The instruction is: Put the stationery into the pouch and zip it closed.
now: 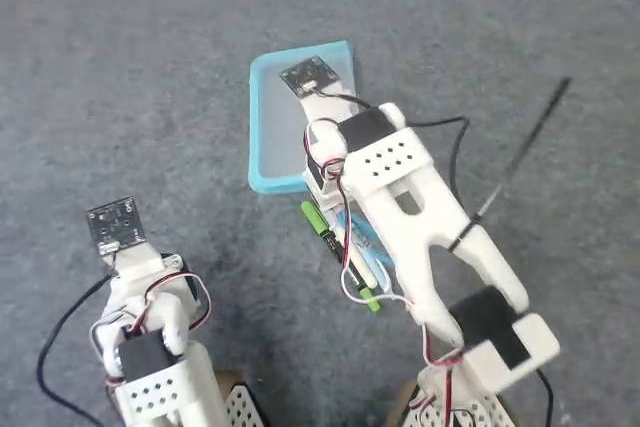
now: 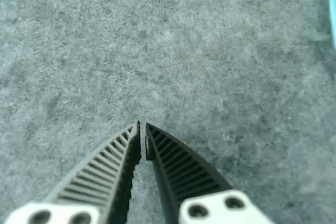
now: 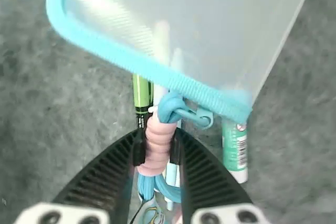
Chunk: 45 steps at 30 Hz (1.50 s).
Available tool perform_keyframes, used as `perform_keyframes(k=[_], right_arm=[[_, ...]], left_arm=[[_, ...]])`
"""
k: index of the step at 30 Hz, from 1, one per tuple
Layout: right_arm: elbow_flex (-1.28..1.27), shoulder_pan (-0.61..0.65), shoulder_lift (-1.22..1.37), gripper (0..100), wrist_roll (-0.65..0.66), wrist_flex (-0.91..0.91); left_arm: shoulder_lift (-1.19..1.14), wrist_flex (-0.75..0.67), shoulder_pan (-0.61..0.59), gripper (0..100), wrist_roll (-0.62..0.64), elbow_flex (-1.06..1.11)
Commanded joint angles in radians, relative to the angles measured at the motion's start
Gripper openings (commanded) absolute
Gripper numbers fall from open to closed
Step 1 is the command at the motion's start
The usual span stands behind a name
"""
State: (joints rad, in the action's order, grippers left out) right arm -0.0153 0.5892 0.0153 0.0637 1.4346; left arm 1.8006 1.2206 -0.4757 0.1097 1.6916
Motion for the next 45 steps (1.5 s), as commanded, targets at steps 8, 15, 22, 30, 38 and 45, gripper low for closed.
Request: perform_keyframes(k=[8, 15, 22, 30, 38, 45], right_arm=[[0.471, 0.142, -0.084, 0.6, 0.032, 0.021], [0.760, -0.262, 0.148, 0.6, -0.413, 0.097], [0.767, -0.575, 0.226, 0.6, -0.572, 0.252], [0.675, -0.656, 0.214, 0.6, -0.417, 0.360], [0.542, -0.447, 0.137, 0.6, -0.037, 0.357], [0.451, -0.329, -0.079, 0.6, 0.075, 0.329]], left_arm=[[0.017, 0.008, -0.006, 1, -0.002, -0.005], [0.017, 0.008, -0.006, 1, -0.002, -0.005], [0.017, 0.008, -0.006, 1, -0.002, -0.005], [0.017, 0.008, -0.006, 1, -0.002, -0.005], [0.017, 0.008, -0.006, 1, -0.002, -0.005], [0.017, 0.008, -0.006, 1, -0.002, -0.005]])
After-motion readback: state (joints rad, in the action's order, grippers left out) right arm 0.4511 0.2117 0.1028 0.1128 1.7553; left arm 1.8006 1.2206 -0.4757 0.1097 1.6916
